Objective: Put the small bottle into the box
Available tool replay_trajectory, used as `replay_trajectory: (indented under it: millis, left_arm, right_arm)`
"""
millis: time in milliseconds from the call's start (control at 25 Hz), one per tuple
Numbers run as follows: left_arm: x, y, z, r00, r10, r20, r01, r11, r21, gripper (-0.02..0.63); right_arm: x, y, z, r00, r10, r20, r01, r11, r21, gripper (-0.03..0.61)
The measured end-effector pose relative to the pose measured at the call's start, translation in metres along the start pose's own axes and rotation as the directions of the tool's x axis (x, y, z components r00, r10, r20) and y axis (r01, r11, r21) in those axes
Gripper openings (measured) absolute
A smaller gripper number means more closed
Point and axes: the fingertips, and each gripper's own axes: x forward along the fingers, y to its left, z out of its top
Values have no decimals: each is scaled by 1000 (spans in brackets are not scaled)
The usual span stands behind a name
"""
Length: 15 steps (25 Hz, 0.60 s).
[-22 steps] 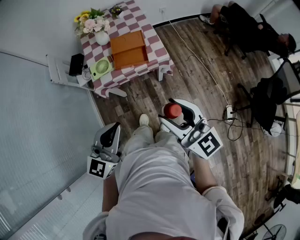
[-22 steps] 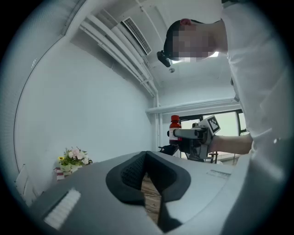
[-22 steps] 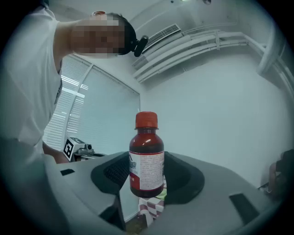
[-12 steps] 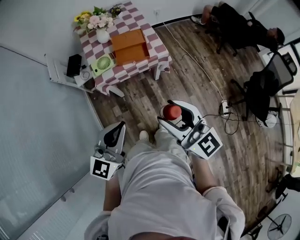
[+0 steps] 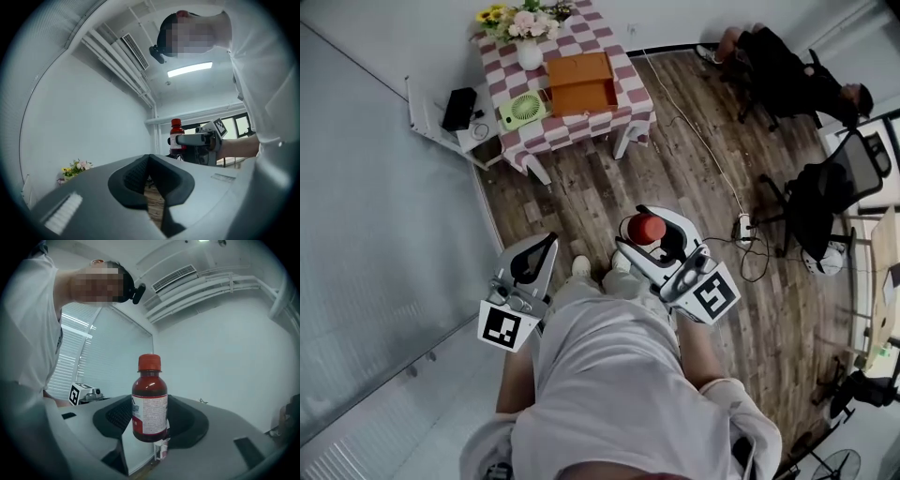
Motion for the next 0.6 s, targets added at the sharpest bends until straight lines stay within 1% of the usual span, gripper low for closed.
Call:
replay_trajectory:
  millis: [120,360,600]
  left_arm:
    - [4,-10,2,1000,15,4,-15,1000,3,-2]
    - [19,-28,-8,999,8,-38,-7,1000,16,-2]
    - [44,-47,-8,999,-1,-34,1,1000,14,-2]
  right_arm:
    - [-5,2,1,1000,27,-5,-27,1000,-6,219]
    - [-23,-9,-9,999,21,-31,-21,1000,-8,219]
    - [-45,-28,-9,999,25,-28,-26,999,-19,220]
